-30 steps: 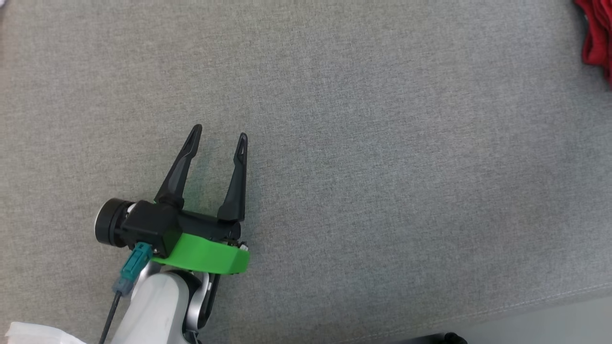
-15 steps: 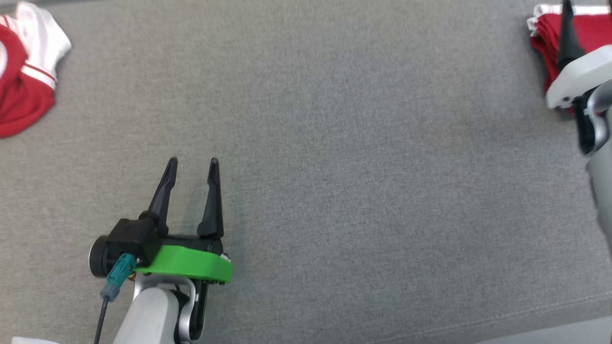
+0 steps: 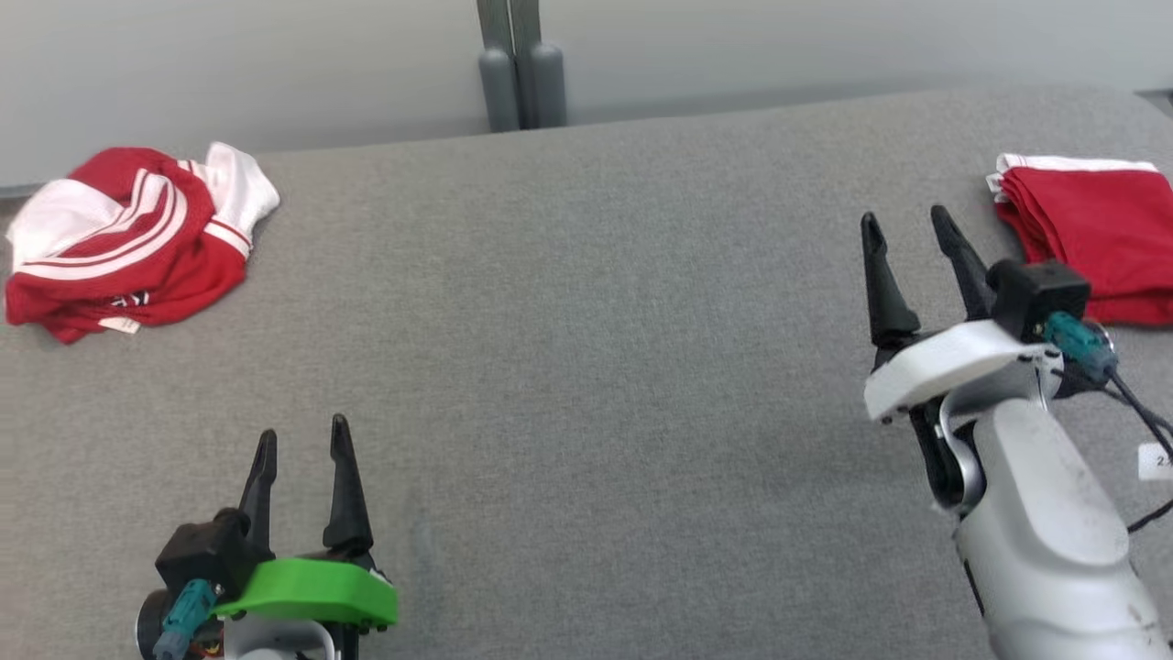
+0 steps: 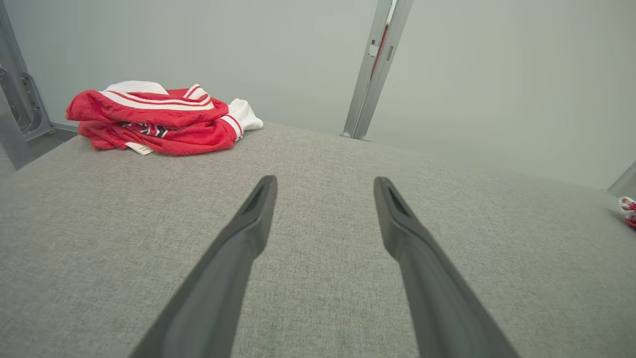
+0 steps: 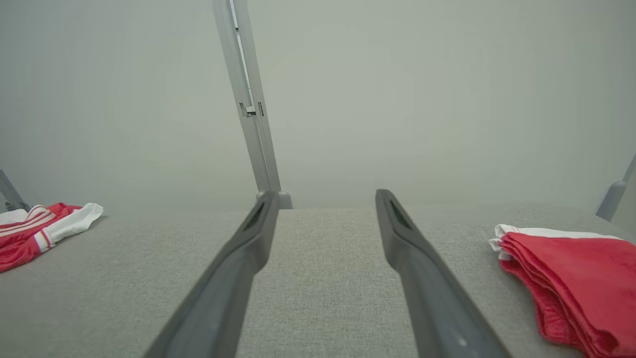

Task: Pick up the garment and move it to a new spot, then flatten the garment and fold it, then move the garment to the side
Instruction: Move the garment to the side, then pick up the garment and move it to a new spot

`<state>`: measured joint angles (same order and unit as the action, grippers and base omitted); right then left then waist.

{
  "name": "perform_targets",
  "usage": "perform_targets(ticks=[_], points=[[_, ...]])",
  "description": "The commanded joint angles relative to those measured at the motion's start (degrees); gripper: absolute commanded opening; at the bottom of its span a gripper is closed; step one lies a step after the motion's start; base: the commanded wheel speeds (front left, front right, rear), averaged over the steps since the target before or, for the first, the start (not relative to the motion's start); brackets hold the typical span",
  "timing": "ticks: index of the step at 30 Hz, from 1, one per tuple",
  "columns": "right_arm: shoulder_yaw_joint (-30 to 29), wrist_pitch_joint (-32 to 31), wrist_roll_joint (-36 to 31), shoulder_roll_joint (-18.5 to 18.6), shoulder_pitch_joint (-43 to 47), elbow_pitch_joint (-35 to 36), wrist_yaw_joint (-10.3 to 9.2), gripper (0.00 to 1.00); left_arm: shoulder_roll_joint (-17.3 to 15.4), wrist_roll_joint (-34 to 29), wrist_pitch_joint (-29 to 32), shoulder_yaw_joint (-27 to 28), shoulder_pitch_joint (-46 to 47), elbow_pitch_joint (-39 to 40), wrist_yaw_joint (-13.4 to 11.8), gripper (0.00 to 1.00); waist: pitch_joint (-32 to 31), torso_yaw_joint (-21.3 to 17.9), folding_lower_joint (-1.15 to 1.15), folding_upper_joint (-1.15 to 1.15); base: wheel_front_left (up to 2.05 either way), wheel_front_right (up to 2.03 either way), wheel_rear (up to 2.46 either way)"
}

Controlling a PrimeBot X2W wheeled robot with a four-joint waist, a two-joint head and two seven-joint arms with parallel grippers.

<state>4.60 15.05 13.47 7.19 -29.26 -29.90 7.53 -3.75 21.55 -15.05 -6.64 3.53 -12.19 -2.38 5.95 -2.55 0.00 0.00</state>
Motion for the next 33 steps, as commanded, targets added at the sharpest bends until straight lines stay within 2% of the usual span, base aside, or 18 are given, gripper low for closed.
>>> perform_targets(ticks=[1, 9, 16, 33], points=[[-0.52, 0.17, 0.14, -0.61, 3.15, 1.93, -0.08, 1.0, 0.19, -0.35, -0.16, 0.44, -1.54, -0.32, -0.07, 1.0, -3.99, 3.1, 0.0, 0.0, 0.0, 0.0, 0.0], [-2.06, 0.18, -1.48, -3.7, 15.88, 10.81, -0.08, 1.0, 0.63, -1.38, -0.16, 0.98, -4.17, -0.64, 0.22, 1.0, -5.72, 5.44, 0.0, 0.0, 0.0, 0.0, 0.0], [-2.84, 0.18, -1.15, -4.23, 22.14, 15.56, -0.08, 1.0, 0.76, -2.21, -0.16, 1.03, -4.43, -0.8, 0.39, 1.0, -5.78, 6.0, 0.0, 0.0, 0.0, 0.0, 0.0], [-2.04, 0.18, -1.68, -4.27, 23.55, 15.36, -0.08, 1.0, 0.83, -2.0, -0.16, 0.35, -2.76, -1.69, 0.97, 1.0, -5.59, 5.76, 0.0, 0.0, 0.0, 0.0, 0.0]])
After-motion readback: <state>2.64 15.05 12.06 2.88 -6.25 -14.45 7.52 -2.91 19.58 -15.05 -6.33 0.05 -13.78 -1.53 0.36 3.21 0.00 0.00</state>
